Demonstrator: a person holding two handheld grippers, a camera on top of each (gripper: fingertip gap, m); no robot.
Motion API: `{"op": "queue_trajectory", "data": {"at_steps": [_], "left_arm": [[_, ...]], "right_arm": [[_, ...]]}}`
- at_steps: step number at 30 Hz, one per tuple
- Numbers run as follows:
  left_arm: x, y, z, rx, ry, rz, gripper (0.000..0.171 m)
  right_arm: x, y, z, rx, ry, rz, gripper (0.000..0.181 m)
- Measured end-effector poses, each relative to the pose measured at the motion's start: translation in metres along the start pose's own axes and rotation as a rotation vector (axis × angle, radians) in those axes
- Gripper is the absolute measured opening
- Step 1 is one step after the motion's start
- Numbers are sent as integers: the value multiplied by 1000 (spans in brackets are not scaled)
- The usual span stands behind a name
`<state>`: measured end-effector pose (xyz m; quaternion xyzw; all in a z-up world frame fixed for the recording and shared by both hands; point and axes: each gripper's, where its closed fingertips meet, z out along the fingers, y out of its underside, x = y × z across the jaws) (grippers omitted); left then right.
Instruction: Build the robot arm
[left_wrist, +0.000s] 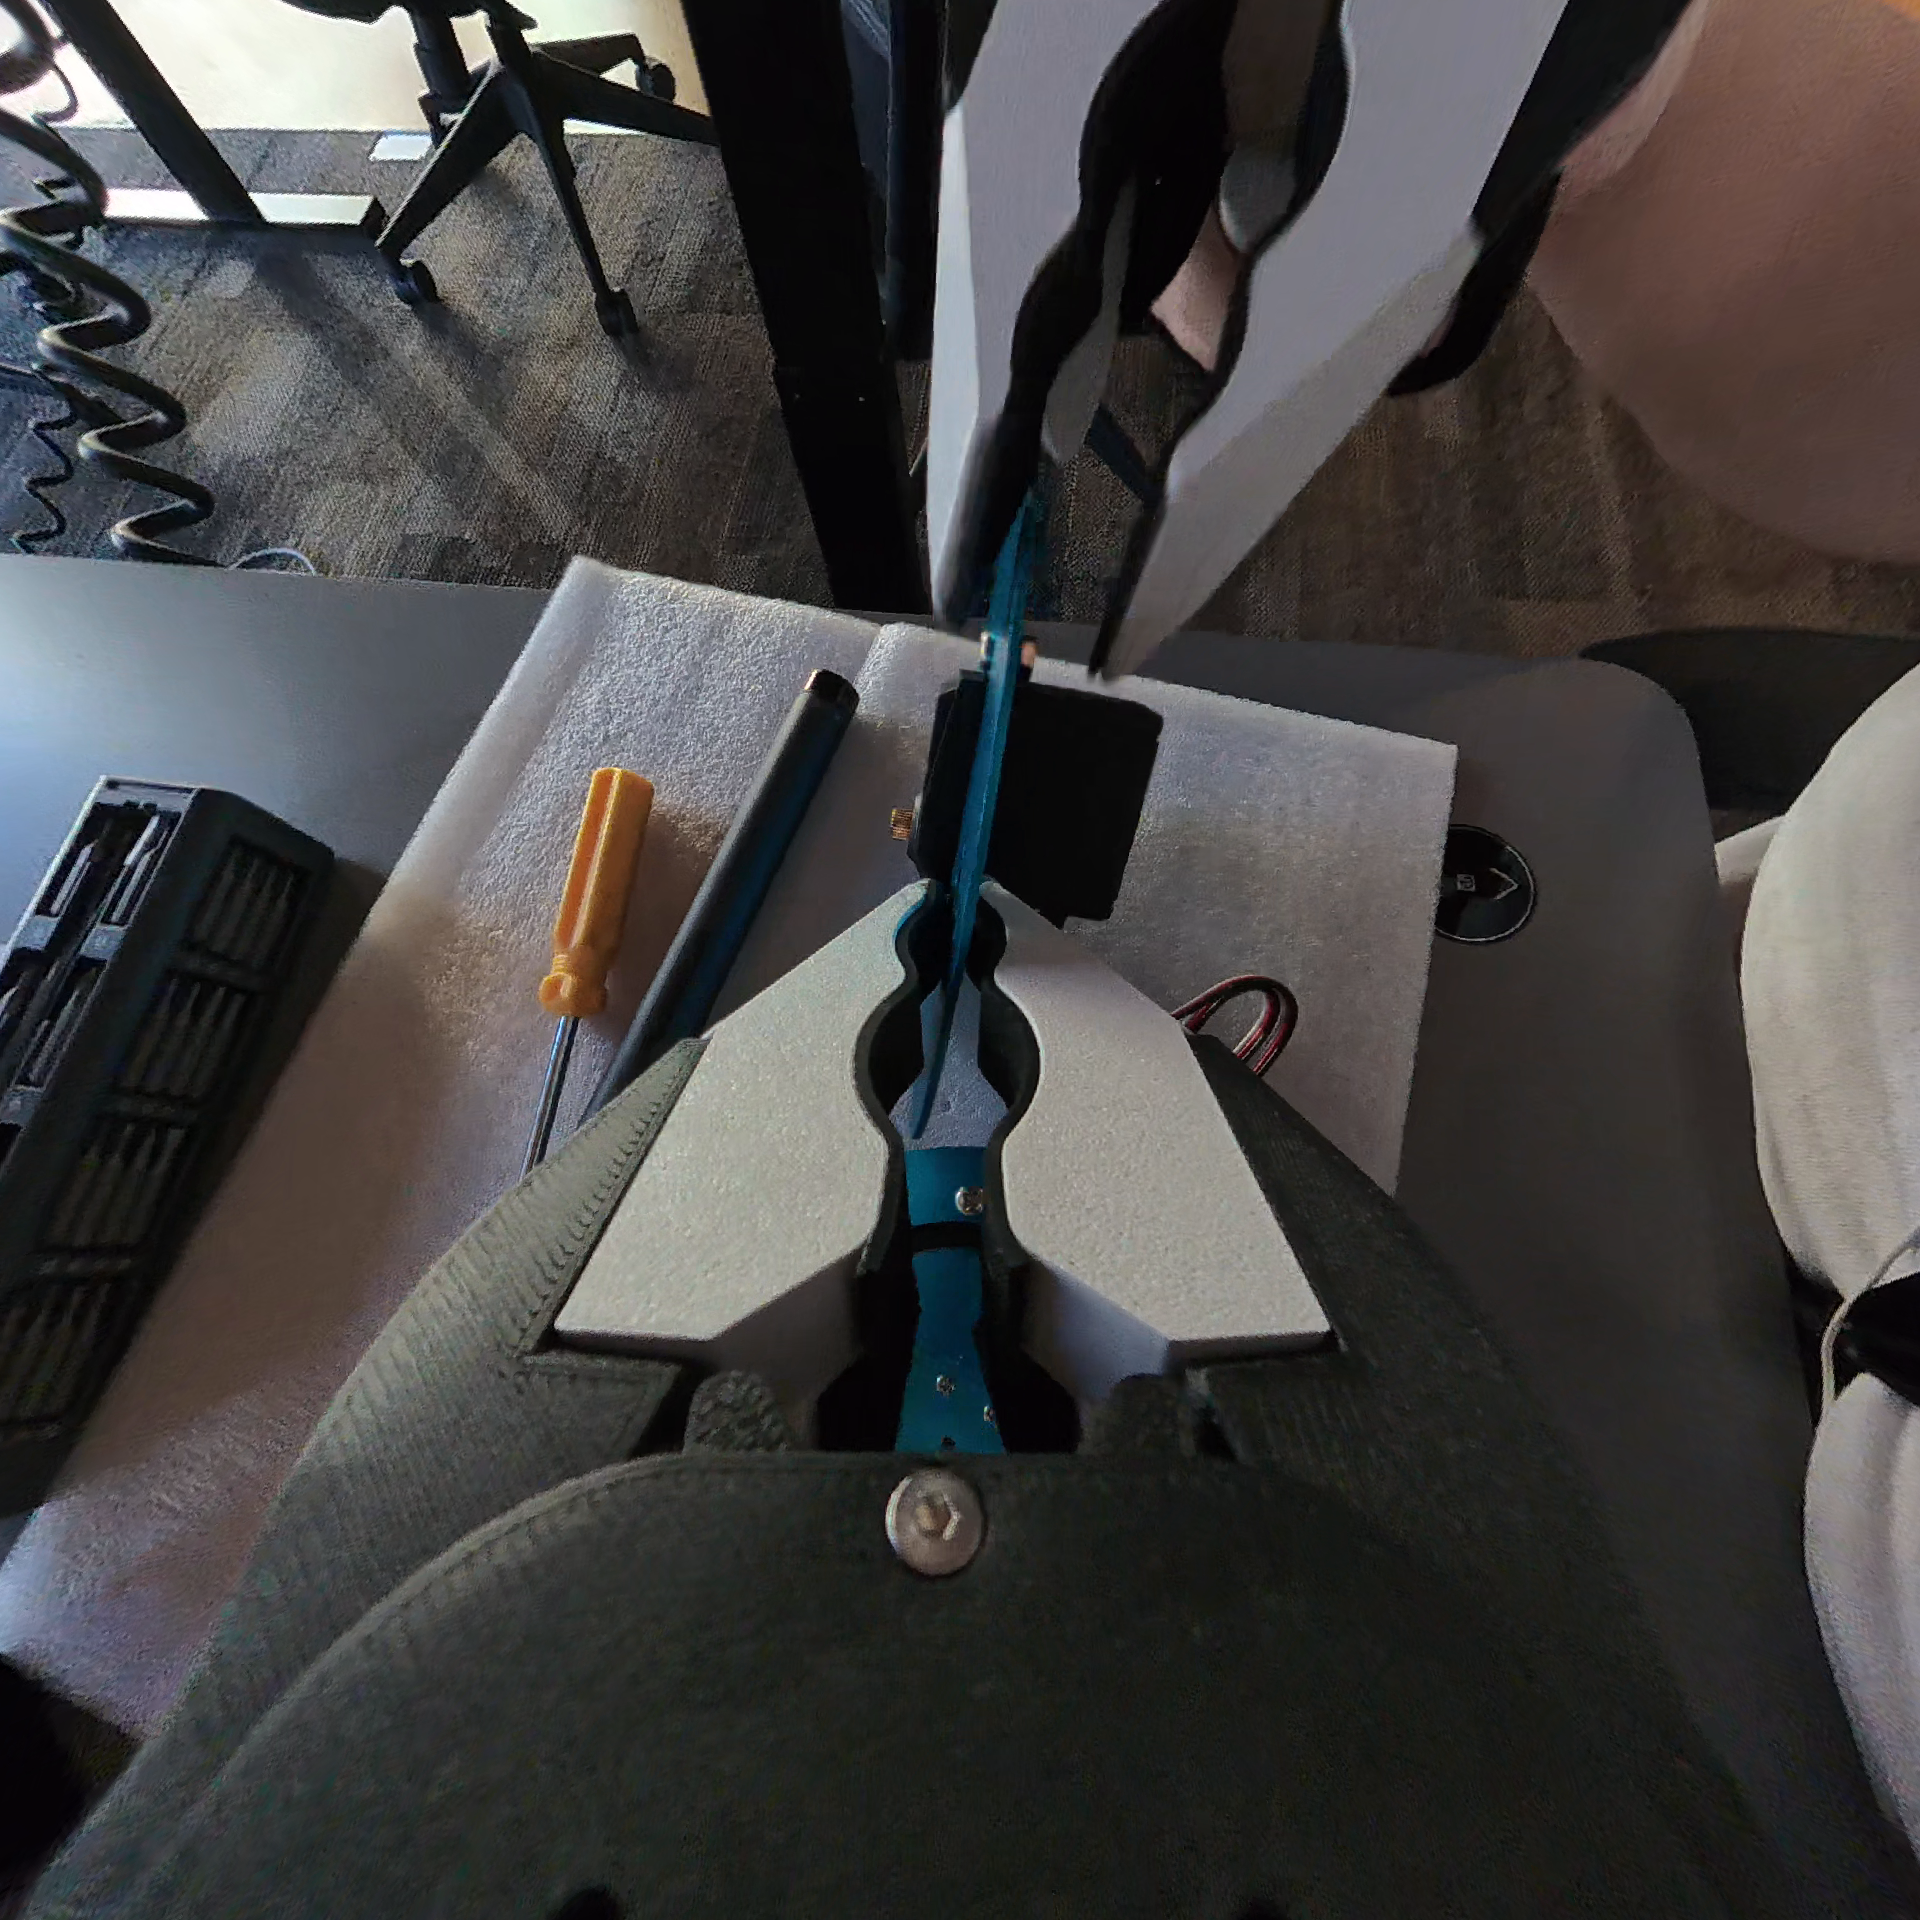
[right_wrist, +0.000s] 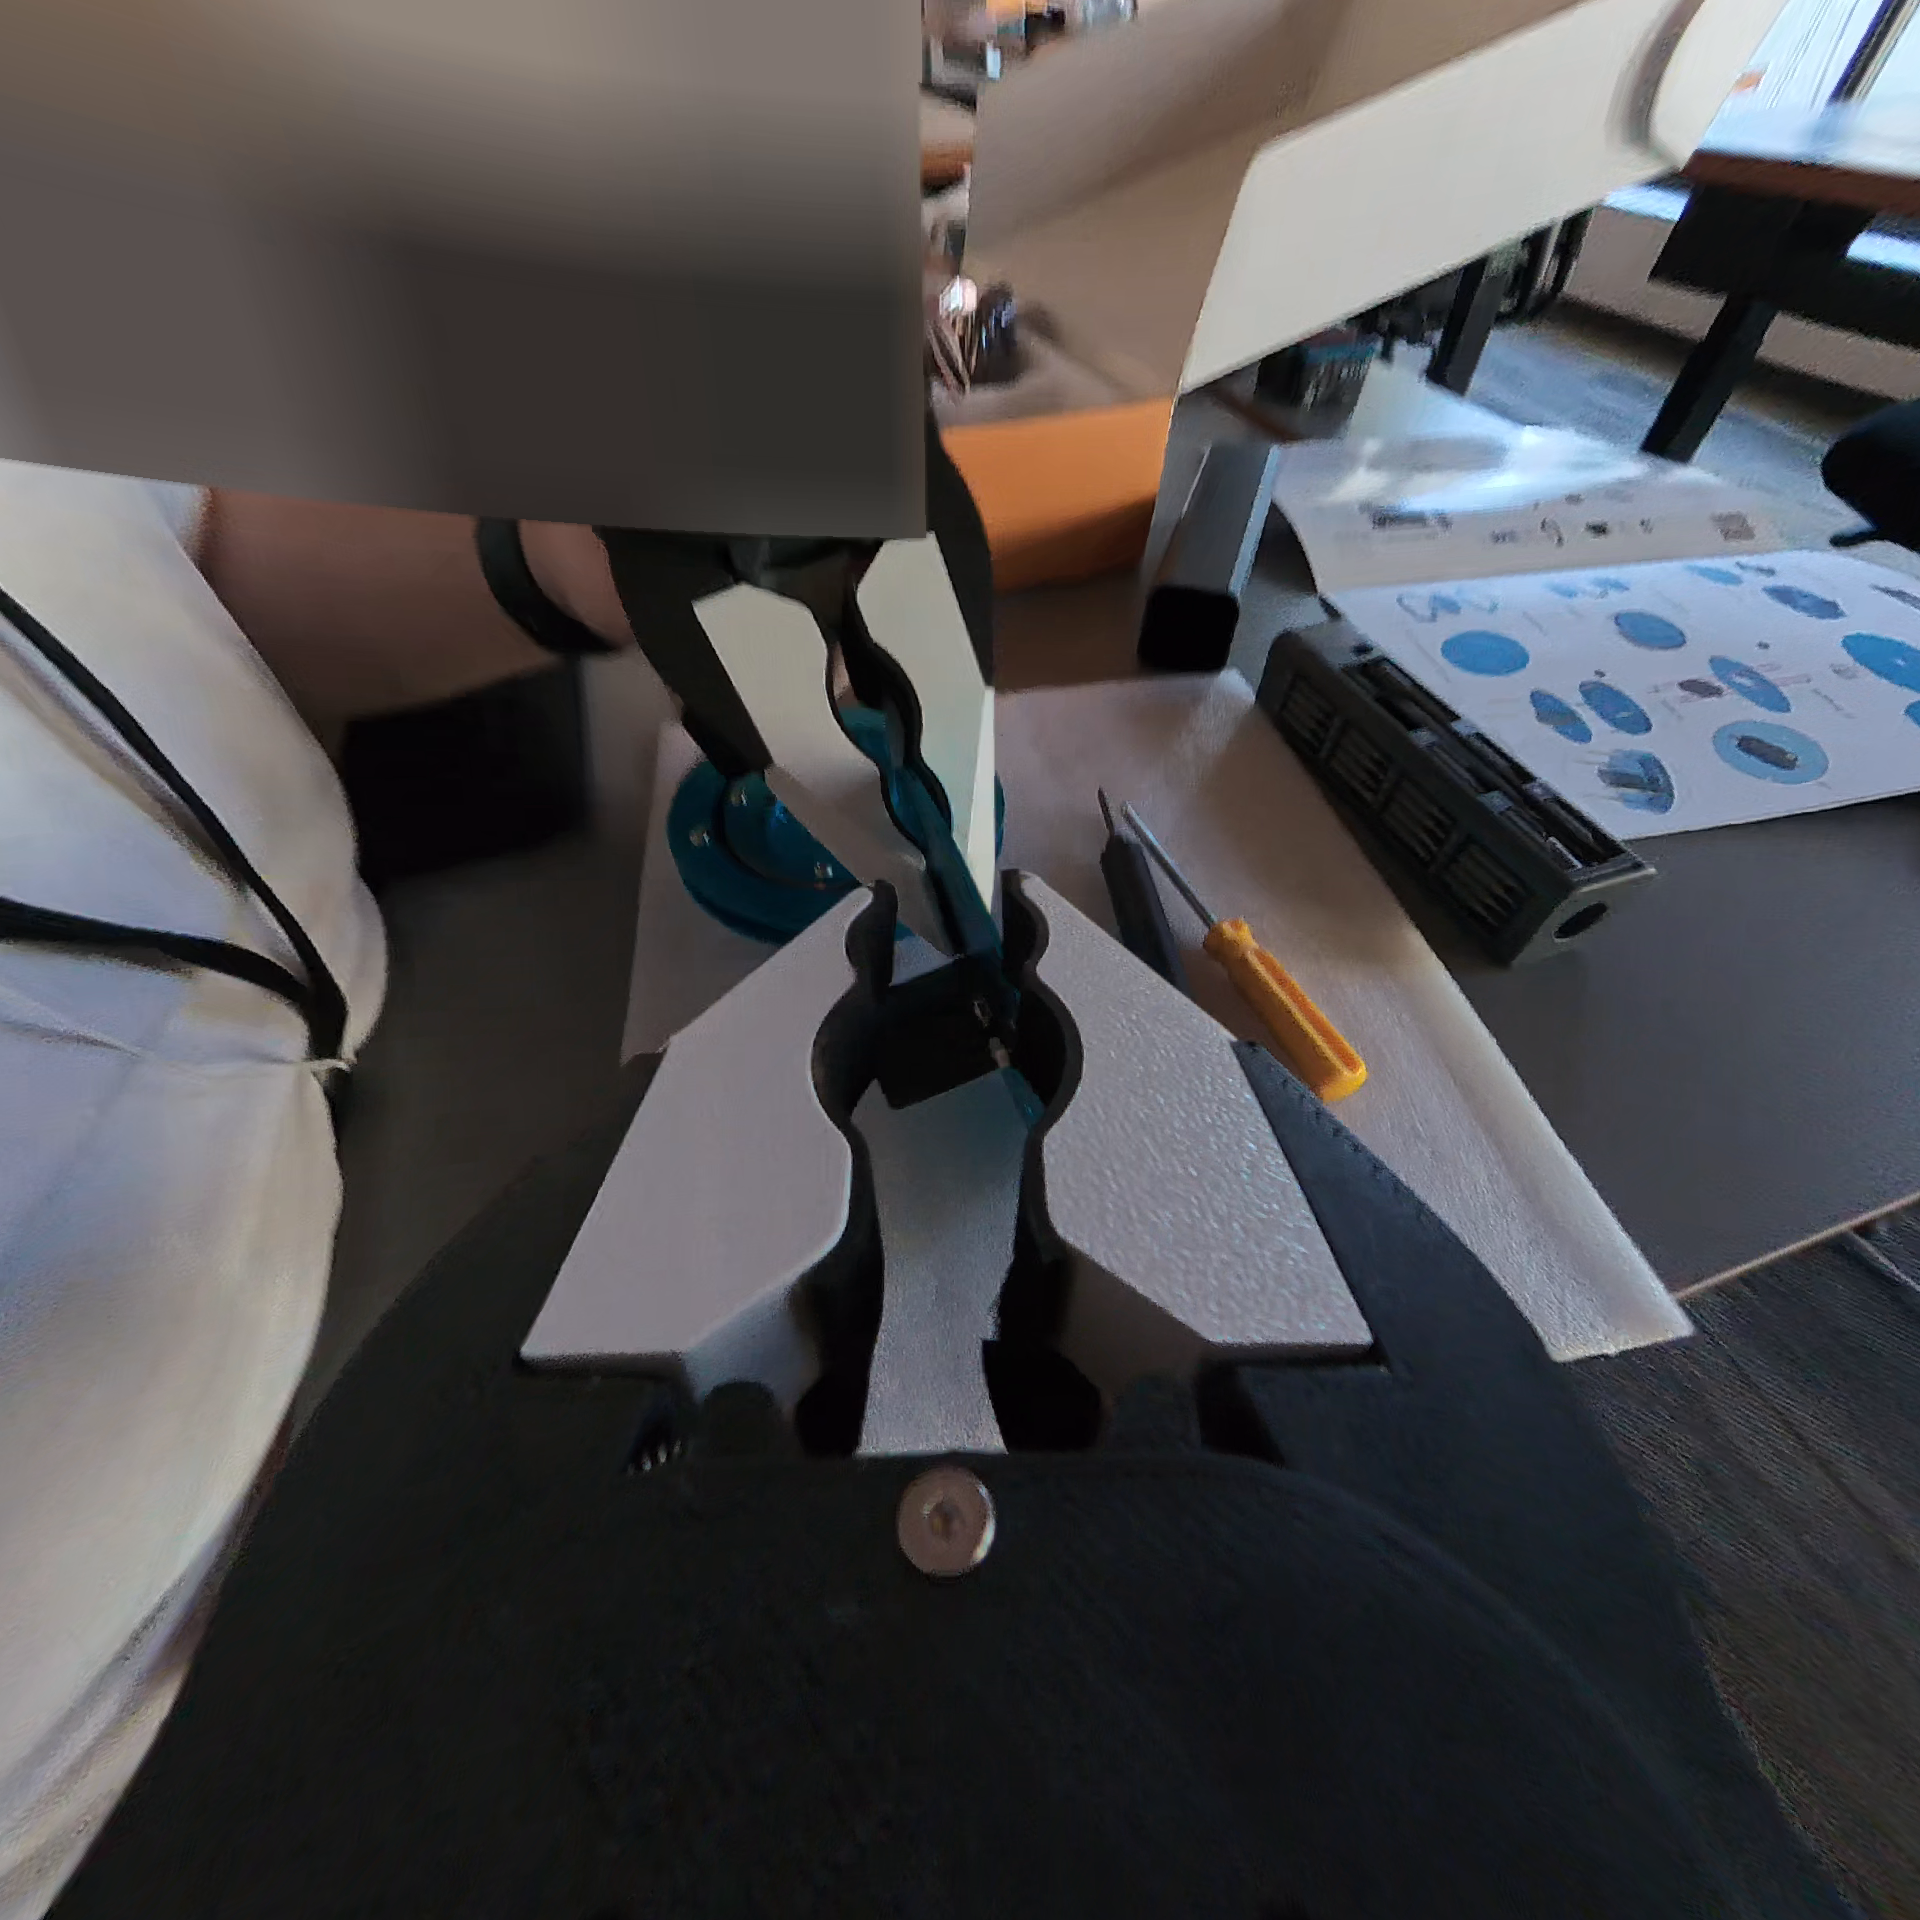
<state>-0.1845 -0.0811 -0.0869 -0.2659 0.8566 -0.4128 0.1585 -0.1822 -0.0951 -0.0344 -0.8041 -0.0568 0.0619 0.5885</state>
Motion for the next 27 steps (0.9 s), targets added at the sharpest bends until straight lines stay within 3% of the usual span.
{"op": "queue_trajectory", "data": {"at_steps": [3, 6, 13, 16, 19, 27], "left_arm": [[-3, 3, -2, -1, -3, -4, 1], [-3, 5, -4, -3, 5, 6, 1], [-3, 6, -4, -5, 13, 17, 1], [-5, 6, -4, 0, 25, -5, 1], [-10, 7, -5, -3, 21, -36, 4], [-13, 7, -10, 3, -3, -50, 9]], "right_arm": [[13, -3, -19, 111, 2, 34, 28], [29, 28, -26, 91, 10, 39, 36], [20, 62, -3, 8, -108, -2, 18], [22, 56, 2, 38, -125, -3, 3], [18, 55, 2, 26, -139, -7, 1], [14, 43, -2, -25, 23, -261, 0]]}}
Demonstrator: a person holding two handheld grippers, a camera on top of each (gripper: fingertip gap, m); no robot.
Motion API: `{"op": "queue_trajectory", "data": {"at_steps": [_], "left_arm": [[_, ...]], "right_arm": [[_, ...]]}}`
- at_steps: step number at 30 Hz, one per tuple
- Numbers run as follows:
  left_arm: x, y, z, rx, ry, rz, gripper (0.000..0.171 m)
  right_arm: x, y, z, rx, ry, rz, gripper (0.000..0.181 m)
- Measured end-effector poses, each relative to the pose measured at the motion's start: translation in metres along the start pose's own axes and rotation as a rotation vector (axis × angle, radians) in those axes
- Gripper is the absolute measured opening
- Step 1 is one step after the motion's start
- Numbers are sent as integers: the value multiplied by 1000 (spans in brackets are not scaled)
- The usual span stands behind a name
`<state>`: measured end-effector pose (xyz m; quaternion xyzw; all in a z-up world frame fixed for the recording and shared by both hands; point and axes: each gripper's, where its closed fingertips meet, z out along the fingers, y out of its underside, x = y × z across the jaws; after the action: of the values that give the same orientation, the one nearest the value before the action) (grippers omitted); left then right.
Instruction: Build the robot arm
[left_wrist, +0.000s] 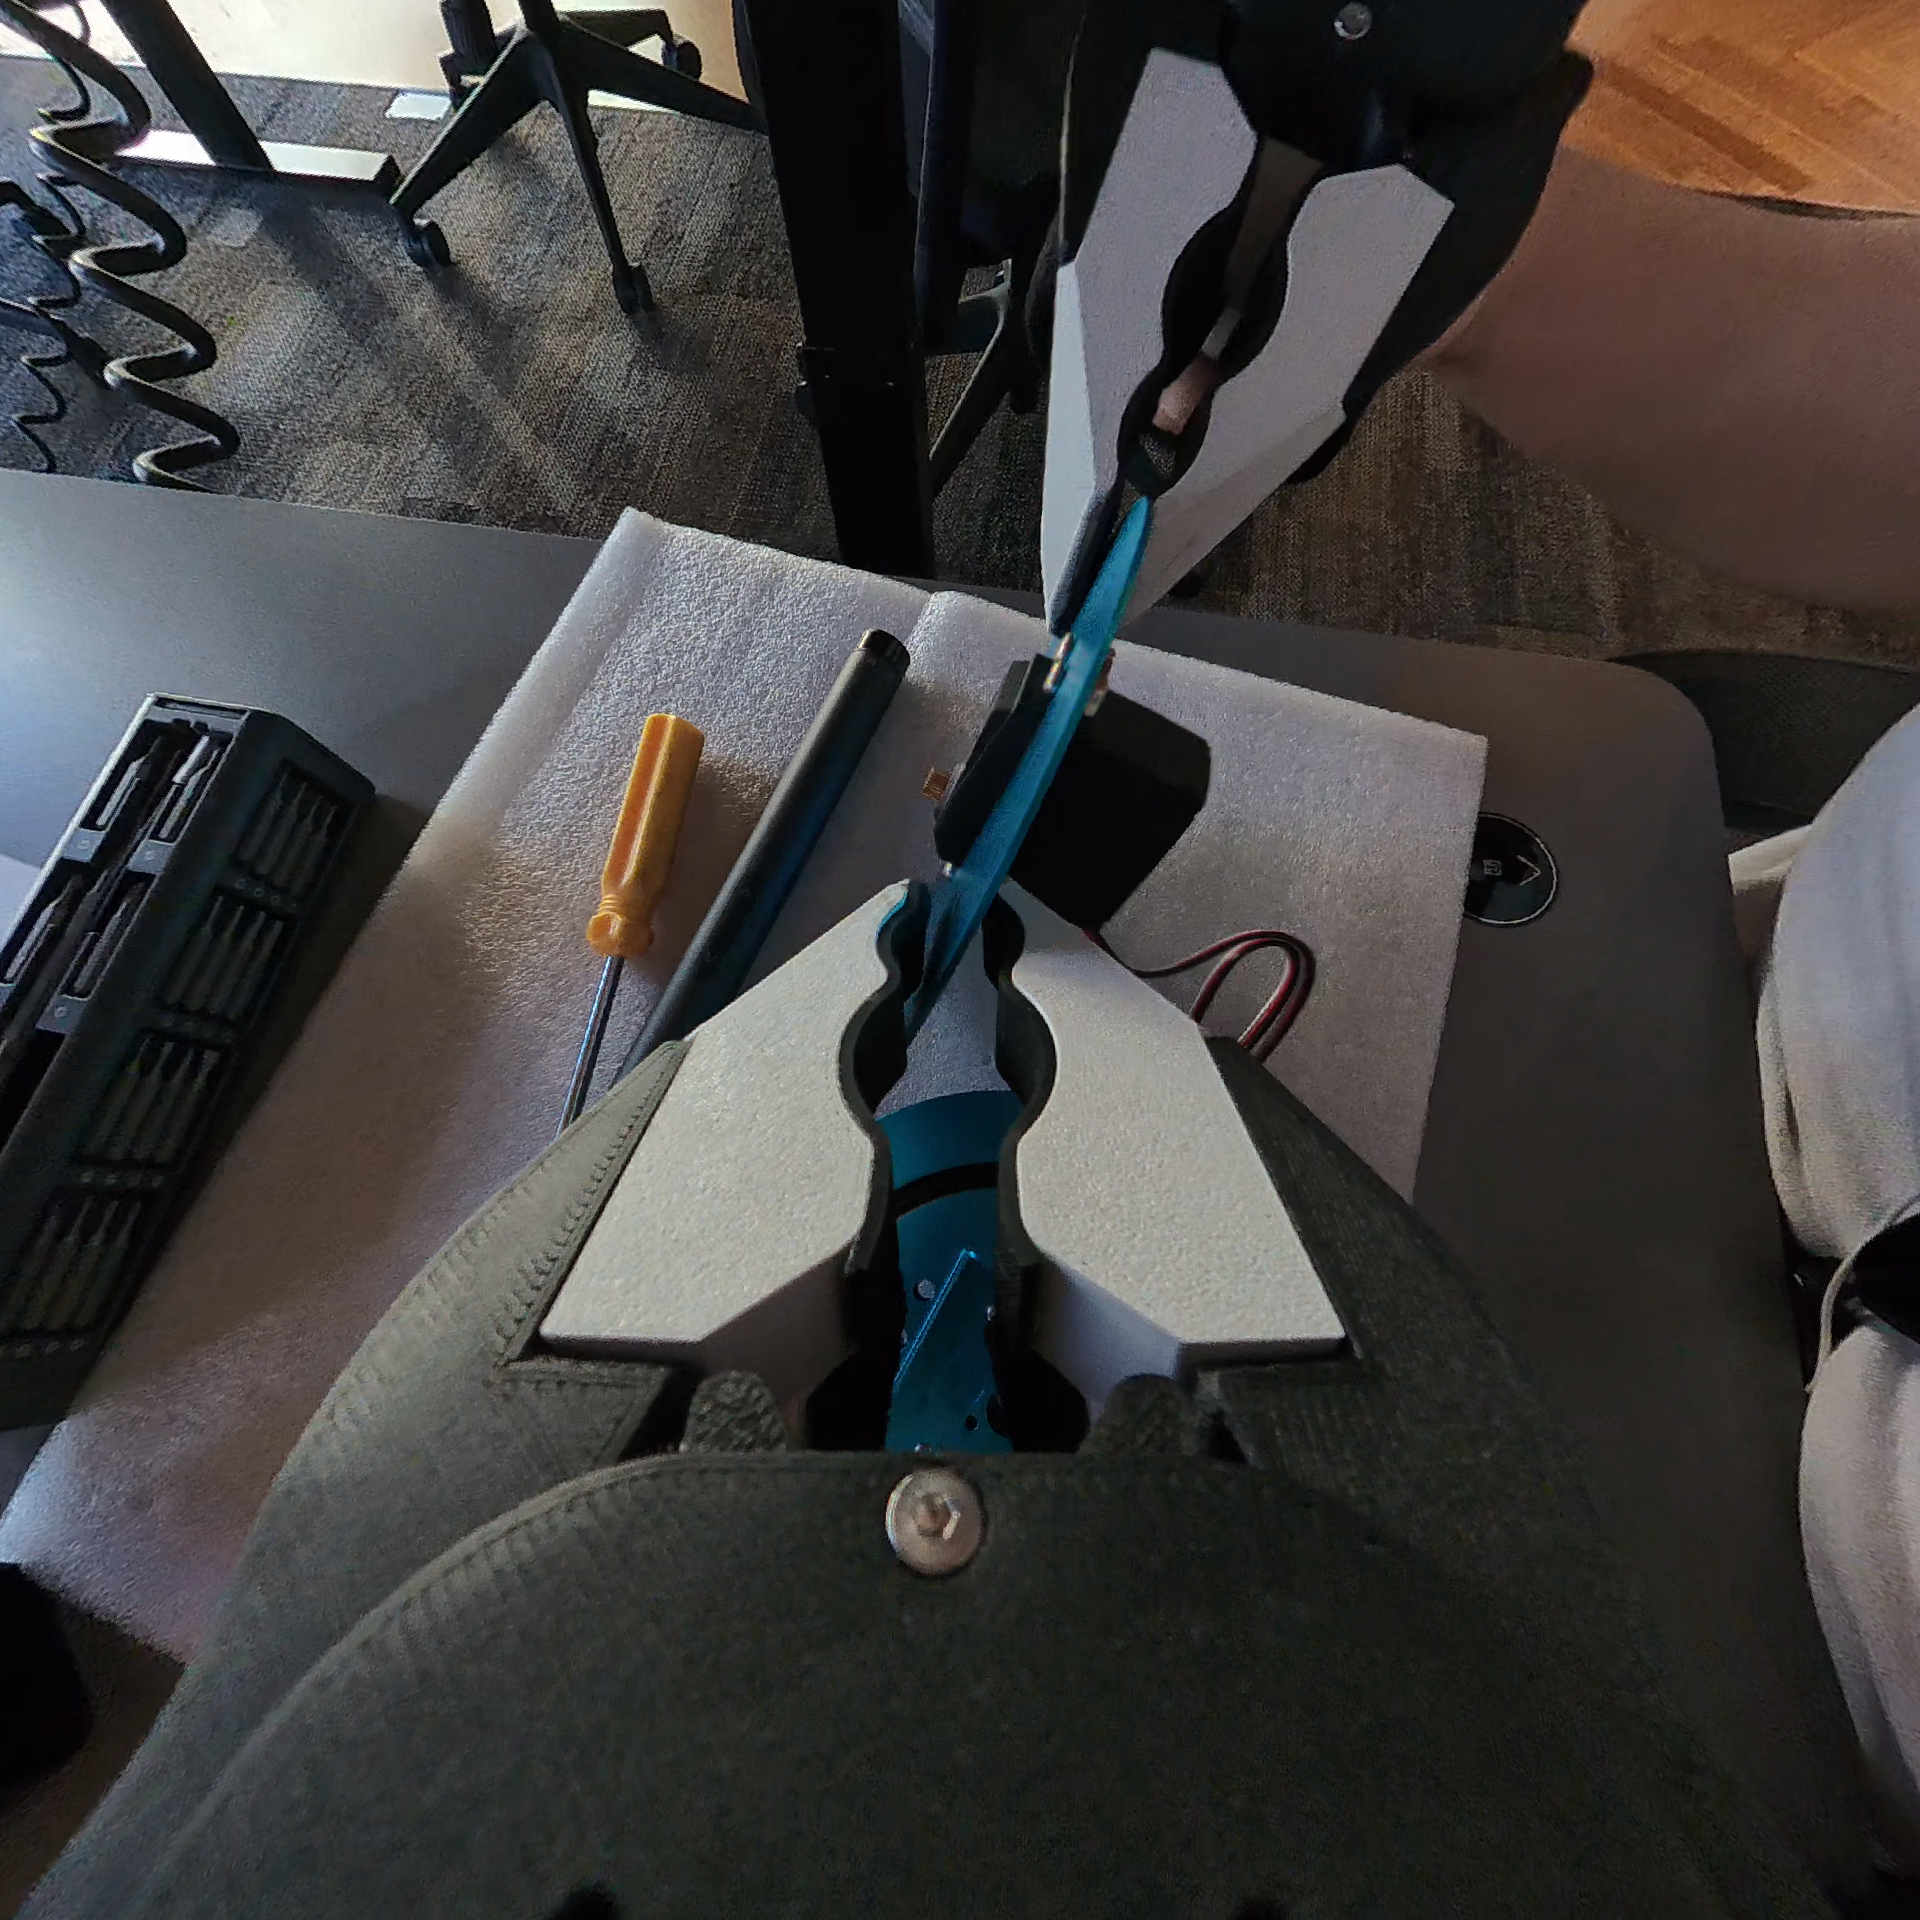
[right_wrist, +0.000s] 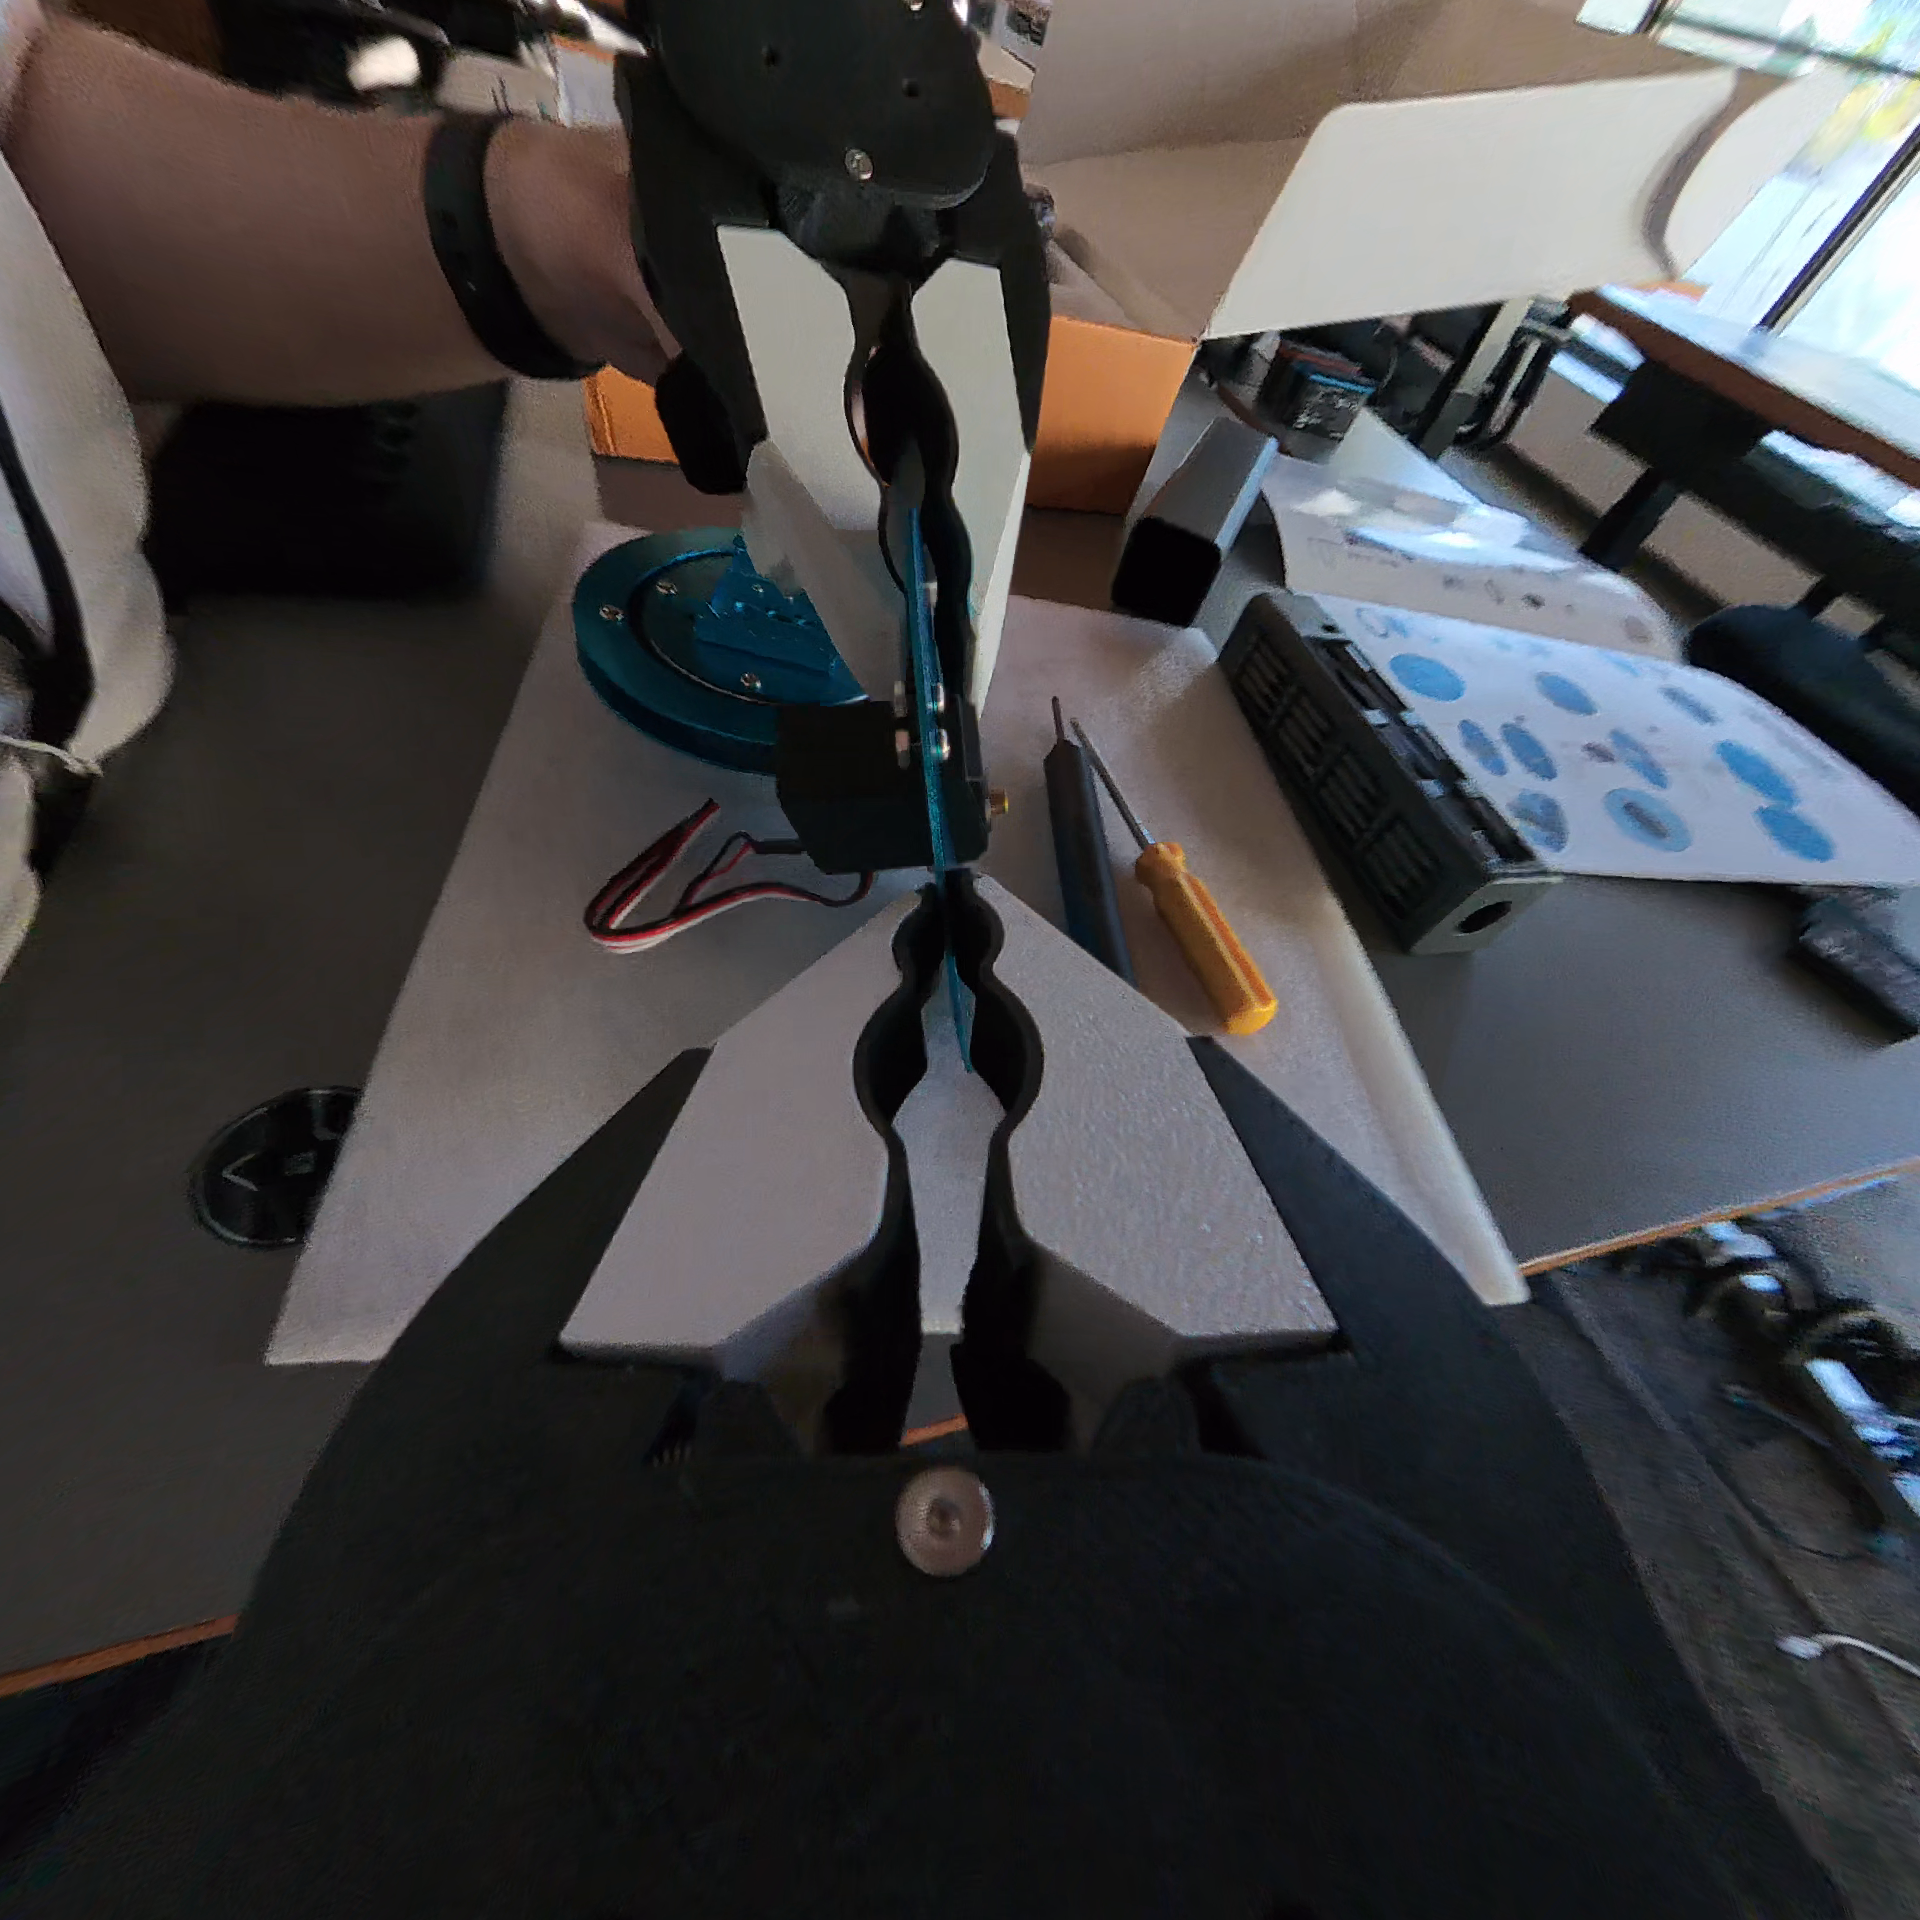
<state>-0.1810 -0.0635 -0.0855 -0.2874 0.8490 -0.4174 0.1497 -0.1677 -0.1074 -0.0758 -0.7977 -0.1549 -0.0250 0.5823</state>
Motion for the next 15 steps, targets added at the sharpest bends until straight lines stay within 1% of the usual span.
{"op": "queue_trajectory", "data": {"at_steps": [1, 4, 6, 9, 12, 15], "left_arm": [[0, 0, -2, 5, -1, -2, 12], [-2, 2, -9, 30, -15, -33, 29], [-6, 2, -15, 57, -25, -71, 38], [-20, -5, -26, 131, -47, -162, 42], [-34, -9, -35, 210, -51, -269, 46], [-44, -8, -41, 260, -38, -355, 45]], "right_arm": [[0, -2, -1, -17, 28, -48, 0], [1, -5, -3, -80, 96, -194, 0], [4, -10, -5, -107, 125, -258, 0], [16, -25, -12, -98, 155, -314, 0], [33, -42, -16, -54, 157, -337, 0], [54, -49, -16, -42, 186, -370, 0]]}}
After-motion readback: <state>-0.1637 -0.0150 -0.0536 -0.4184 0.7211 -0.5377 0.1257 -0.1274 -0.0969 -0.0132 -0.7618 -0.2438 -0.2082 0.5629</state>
